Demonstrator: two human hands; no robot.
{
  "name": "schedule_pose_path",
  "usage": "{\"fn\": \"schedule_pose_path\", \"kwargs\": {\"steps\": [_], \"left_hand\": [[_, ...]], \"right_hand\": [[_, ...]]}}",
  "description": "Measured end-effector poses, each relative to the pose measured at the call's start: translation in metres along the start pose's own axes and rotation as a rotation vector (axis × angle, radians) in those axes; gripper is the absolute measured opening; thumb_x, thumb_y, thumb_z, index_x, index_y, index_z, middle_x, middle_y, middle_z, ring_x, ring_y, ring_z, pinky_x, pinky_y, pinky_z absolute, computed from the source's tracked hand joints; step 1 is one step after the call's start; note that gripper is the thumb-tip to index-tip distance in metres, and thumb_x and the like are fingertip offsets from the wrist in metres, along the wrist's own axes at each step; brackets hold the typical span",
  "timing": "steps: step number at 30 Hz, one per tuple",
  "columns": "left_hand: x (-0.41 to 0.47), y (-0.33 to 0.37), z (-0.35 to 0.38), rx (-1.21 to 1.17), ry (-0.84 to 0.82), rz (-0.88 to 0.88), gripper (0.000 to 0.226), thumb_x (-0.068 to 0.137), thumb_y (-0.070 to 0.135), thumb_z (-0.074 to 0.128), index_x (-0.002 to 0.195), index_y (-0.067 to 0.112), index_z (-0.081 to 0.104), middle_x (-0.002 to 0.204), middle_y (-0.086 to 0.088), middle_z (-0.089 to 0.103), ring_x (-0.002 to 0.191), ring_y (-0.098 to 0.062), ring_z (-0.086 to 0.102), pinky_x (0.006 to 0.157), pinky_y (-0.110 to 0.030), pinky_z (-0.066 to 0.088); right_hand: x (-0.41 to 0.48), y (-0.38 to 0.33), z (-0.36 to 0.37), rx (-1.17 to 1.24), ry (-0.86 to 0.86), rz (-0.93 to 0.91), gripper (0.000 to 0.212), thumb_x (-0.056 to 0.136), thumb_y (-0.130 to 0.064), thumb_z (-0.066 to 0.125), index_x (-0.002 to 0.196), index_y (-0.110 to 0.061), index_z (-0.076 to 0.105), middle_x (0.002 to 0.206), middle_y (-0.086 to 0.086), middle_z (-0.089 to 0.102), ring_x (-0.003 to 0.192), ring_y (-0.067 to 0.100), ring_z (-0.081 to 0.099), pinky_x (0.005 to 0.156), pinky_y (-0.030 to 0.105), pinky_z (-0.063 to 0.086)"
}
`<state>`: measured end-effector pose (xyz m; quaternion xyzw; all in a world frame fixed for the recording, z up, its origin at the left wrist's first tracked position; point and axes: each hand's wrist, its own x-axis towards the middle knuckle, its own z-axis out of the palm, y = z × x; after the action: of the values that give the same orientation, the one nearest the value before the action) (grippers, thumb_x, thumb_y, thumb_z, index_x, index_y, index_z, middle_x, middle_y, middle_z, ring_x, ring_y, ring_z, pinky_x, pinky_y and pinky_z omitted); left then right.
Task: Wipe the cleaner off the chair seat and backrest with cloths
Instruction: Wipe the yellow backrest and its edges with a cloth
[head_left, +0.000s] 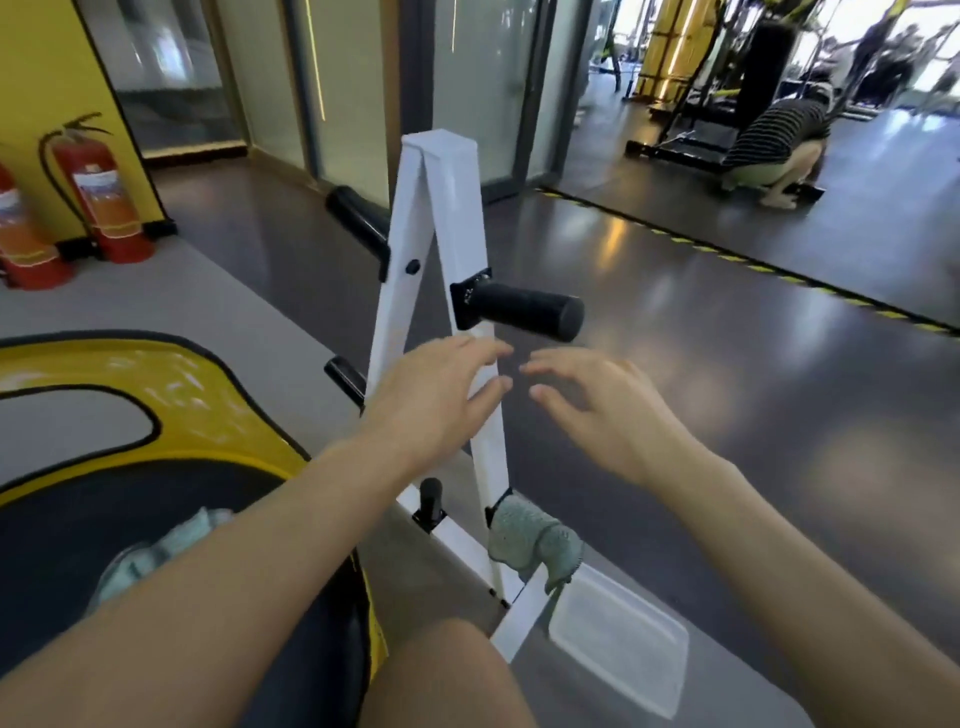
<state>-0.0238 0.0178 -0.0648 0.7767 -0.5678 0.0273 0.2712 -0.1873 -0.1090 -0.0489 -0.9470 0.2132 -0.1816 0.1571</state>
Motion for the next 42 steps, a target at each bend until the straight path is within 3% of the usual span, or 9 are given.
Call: {"fn": "schedule_pose_path", "kwargs": {"steps": [4, 11, 14, 16, 19, 26, 30, 38, 42], "left_hand": [[-0.003, 0.0, 0.068, 0.039, -0.191, 0.026, 0.041, 0.103, 0.047, 0.047, 0.143, 0.039, 0.048, 0.138, 0.015, 0.054, 0.117, -0.011, 0.057, 0.094, -0.033, 0.047], [-0.028, -0.028, 0.191, 0.068, -0.47, -0.051, 0.065, 0.1, 0.048, 0.054, 0.157, 0.036, 0.026, 0.16, 0.016, 0.032, 0.13, -0.018, 0.054, 0.102, -0.04, 0.05], [-0.039, -0.038, 0.229, 0.077, -0.549, -0.087, 0.071, 0.101, 0.043, 0.056, 0.16, 0.032, 0.019, 0.165, 0.014, 0.021, 0.133, -0.021, 0.052, 0.105, -0.039, 0.048], [-0.044, -0.043, 0.25, 0.057, -0.571, -0.112, 0.071, 0.101, 0.04, 0.055, 0.16, 0.03, 0.017, 0.164, 0.016, 0.019, 0.127, -0.02, 0.056, 0.098, -0.036, 0.05], [-0.047, -0.054, 0.276, 0.099, -0.509, -0.111, 0.078, 0.097, 0.029, 0.063, 0.159, 0.032, 0.016, 0.158, 0.015, 0.024, 0.107, -0.018, 0.064, 0.08, -0.033, 0.056], [-0.051, -0.067, 0.287, 0.09, -0.381, -0.098, 0.065, 0.092, 0.02, 0.069, 0.147, 0.031, 0.035, 0.145, 0.014, 0.036, 0.1, -0.015, 0.064, 0.07, -0.031, 0.053], [-0.045, -0.066, 0.276, 0.101, -0.316, -0.139, 0.033, 0.091, 0.015, 0.068, 0.118, 0.03, 0.056, 0.115, 0.012, 0.052, 0.085, -0.017, 0.066, 0.059, -0.028, 0.047], [-0.079, -0.081, 0.157, 0.083, -0.011, -0.218, 0.012, 0.095, 0.032, 0.06, 0.107, 0.031, 0.058, 0.103, 0.014, 0.058, 0.078, -0.012, 0.059, 0.056, -0.035, 0.052], [-0.115, -0.094, 0.077, 0.144, 0.122, -0.243, 0.014, 0.092, 0.03, 0.059, 0.105, 0.026, 0.062, 0.099, 0.009, 0.064, 0.083, -0.015, 0.062, 0.058, -0.036, 0.052]], "right_hand": [[-0.02, 0.058, 0.051, -0.019, -0.141, 0.096, 0.039, 0.1, -0.038, 0.056, 0.139, -0.037, 0.057, 0.152, -0.016, 0.046, 0.138, 0.01, 0.045, 0.113, 0.035, 0.036], [-0.057, 0.128, 0.168, 0.006, -0.53, 0.224, 0.068, 0.105, -0.047, 0.045, 0.159, -0.041, 0.006, 0.169, -0.012, -0.001, 0.155, 0.016, 0.01, 0.119, 0.043, 0.03], [-0.067, 0.147, 0.202, 0.042, -0.609, 0.255, 0.067, 0.106, -0.043, 0.042, 0.16, -0.039, 0.002, 0.17, -0.005, 0.001, 0.155, 0.019, 0.011, 0.121, 0.044, 0.027], [-0.068, 0.154, 0.217, 0.06, -0.605, 0.239, 0.065, 0.103, -0.038, 0.045, 0.158, -0.041, 0.009, 0.167, -0.005, 0.017, 0.149, 0.023, 0.029, 0.112, 0.047, 0.039], [-0.064, 0.157, 0.225, 0.089, -0.515, 0.228, 0.063, 0.098, -0.029, 0.052, 0.155, -0.037, 0.027, 0.153, -0.017, 0.041, 0.12, 0.02, 0.058, 0.092, 0.04, 0.053], [-0.067, 0.149, 0.229, 0.155, -0.305, 0.248, 0.044, 0.098, -0.024, 0.063, 0.139, -0.039, 0.056, 0.119, -0.039, 0.058, 0.092, 0.016, 0.069, 0.075, 0.007, 0.047], [-0.058, 0.144, 0.226, 0.131, -0.155, 0.232, 0.024, 0.095, -0.016, 0.066, 0.109, -0.032, 0.076, 0.087, -0.014, 0.074, 0.075, 0.012, 0.068, 0.066, 0.022, 0.051], [-0.016, 0.057, 0.183, 0.27, -0.231, 0.11, 0.025, 0.099, -0.026, 0.059, 0.116, -0.039, 0.072, 0.075, -0.028, 0.064, 0.072, -0.006, 0.059, 0.064, 0.005, 0.04], [0.008, -0.026, 0.17, 0.361, -0.242, -0.067, 0.023, 0.1, -0.031, 0.058, 0.119, -0.04, 0.069, 0.099, -0.023, 0.071, 0.088, -0.002, 0.061, 0.08, 0.014, 0.048]]}}
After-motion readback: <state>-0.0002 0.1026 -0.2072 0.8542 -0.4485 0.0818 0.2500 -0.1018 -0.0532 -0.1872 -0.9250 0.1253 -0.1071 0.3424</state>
